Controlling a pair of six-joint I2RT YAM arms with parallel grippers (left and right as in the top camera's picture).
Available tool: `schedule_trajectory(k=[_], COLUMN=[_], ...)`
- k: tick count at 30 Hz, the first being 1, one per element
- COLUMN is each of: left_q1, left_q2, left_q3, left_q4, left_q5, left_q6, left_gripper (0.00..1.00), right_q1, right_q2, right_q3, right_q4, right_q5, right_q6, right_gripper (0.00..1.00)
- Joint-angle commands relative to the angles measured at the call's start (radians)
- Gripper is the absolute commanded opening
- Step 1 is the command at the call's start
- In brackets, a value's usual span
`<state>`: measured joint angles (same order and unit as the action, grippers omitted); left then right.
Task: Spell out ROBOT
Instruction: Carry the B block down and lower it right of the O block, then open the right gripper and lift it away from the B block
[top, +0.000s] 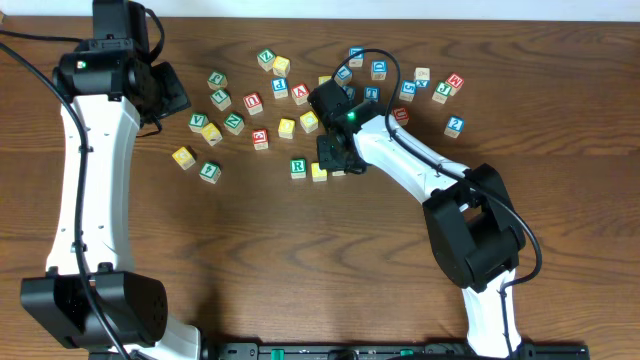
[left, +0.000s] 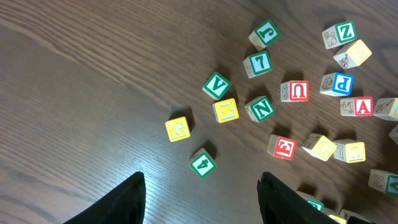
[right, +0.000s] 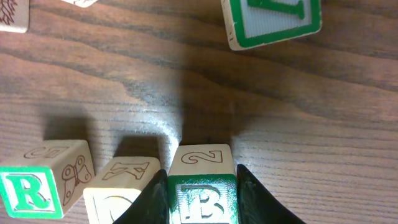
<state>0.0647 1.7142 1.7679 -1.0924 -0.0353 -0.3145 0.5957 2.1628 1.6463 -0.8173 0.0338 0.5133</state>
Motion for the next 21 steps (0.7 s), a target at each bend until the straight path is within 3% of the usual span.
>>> schedule_trajectory(k=[1,13,21], left_q1=[0.002,0.002,0.002], left_q2=[0.011,0.011,0.011], left_q3=[0.003,0.003,0.003], left_q4=[0.002,0.001,0.001], left_q5=[-0.003,-0.003,-0.003], left_q6=[-0.004,-0.004,-0.004], left_gripper=[0.57,0.57,0.57], right_q1=[0.008,0.008,0.007], right_q2=[0.017,0.035,0.034], right_q3=[-0.006,-0.006,0.023], right_q4=[0.006,0.006,-0.034], right_q5=[0.02,0.006,-0.01], right_q6=[0.041,0.058,0.054], right_gripper=[0.27,0.27,0.35])
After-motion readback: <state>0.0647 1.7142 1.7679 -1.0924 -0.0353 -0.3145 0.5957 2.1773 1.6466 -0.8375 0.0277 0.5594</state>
